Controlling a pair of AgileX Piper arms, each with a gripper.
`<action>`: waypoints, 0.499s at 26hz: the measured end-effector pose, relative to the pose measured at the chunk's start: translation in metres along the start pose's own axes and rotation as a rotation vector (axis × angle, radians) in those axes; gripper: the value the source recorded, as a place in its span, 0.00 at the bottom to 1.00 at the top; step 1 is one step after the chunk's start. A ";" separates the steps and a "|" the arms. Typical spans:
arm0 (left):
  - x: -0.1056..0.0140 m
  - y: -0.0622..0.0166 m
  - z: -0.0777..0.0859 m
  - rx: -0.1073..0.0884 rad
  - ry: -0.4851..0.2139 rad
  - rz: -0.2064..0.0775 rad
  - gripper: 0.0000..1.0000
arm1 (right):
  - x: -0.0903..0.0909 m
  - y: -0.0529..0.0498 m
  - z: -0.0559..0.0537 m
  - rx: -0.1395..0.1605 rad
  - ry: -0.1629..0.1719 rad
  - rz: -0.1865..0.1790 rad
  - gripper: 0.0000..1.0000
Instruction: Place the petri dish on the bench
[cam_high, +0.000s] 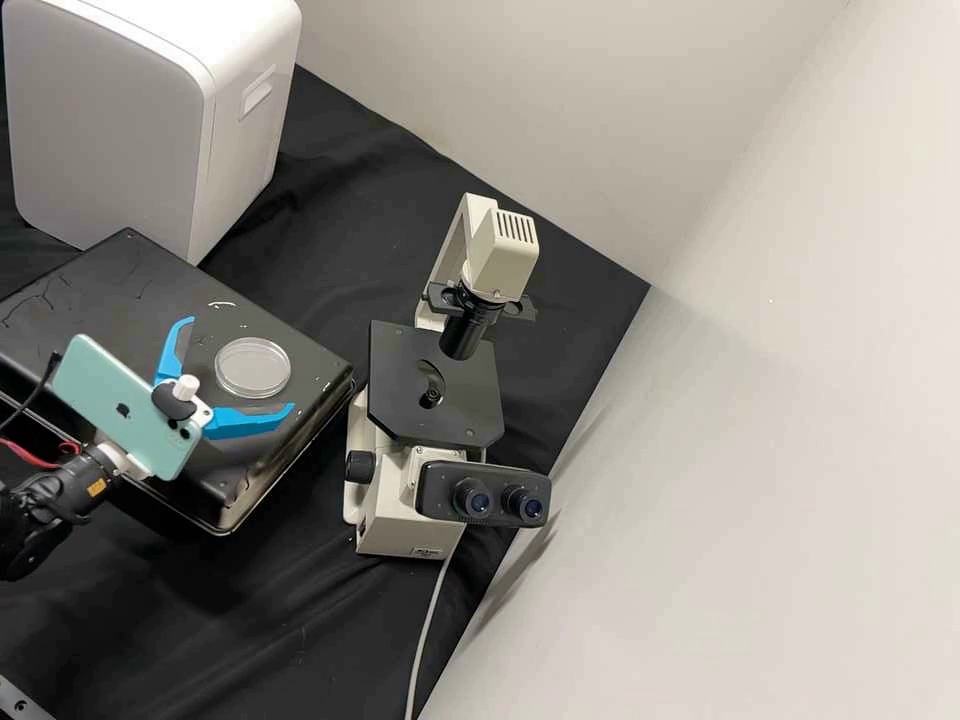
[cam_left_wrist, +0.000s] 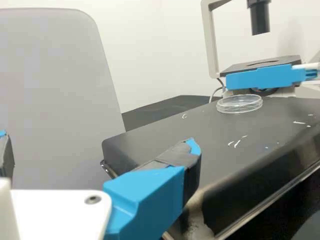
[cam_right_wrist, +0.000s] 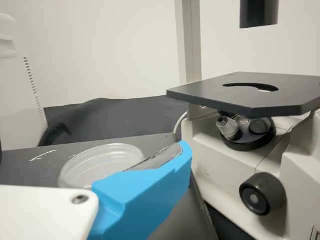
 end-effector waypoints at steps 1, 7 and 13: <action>0.000 0.0002 0.000 0.002 -0.002 0.001 1.00 | -0.003 -0.001 -0.003 0.011 0.005 0.010 1.00; -0.003 0.0075 0.000 -0.026 -0.011 0.039 1.00 | -0.009 -0.015 -0.021 0.085 0.065 -0.028 1.00; -0.006 0.0126 0.000 -0.050 -0.015 0.066 1.00 | -0.011 -0.026 -0.024 0.147 0.027 -0.037 1.00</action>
